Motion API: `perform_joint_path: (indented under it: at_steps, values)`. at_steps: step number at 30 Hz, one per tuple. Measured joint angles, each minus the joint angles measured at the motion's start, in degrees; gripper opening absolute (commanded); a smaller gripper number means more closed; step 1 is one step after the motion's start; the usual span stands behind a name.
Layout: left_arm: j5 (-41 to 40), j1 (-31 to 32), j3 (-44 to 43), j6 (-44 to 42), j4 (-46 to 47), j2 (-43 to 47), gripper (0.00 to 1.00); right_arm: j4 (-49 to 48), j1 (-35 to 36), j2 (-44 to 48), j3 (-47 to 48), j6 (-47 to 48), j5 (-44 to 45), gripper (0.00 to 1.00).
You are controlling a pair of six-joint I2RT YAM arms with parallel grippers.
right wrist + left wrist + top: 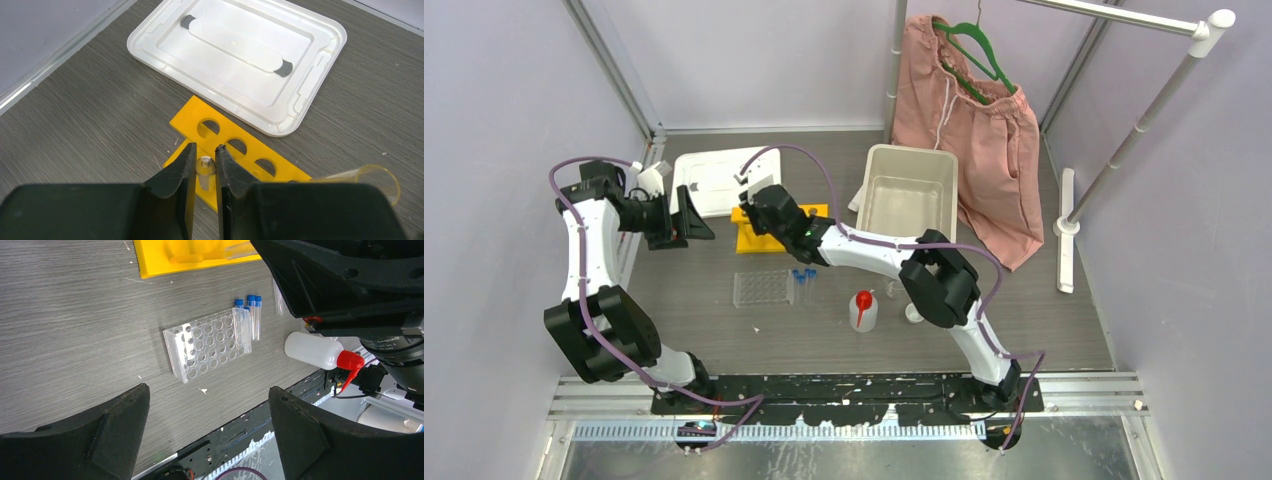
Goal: Organize the chemistry lab equipment
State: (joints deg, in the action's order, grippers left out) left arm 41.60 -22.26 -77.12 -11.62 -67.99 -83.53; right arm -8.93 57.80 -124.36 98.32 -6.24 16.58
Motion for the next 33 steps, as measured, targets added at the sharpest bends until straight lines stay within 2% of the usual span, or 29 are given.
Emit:
perform_joint_path:
  at_steps: [20,33]
  values:
    - [0.0,0.0,0.0,-0.6,0.0,0.0,0.88,0.4,0.0,1.2,-0.1,-1.0,-0.4,0.01]
    - [0.0,0.0,0.0,-0.8,0.0,-0.3,0.88,0.4,0.0,-2.3,-0.1,0.2,-0.3,0.01]
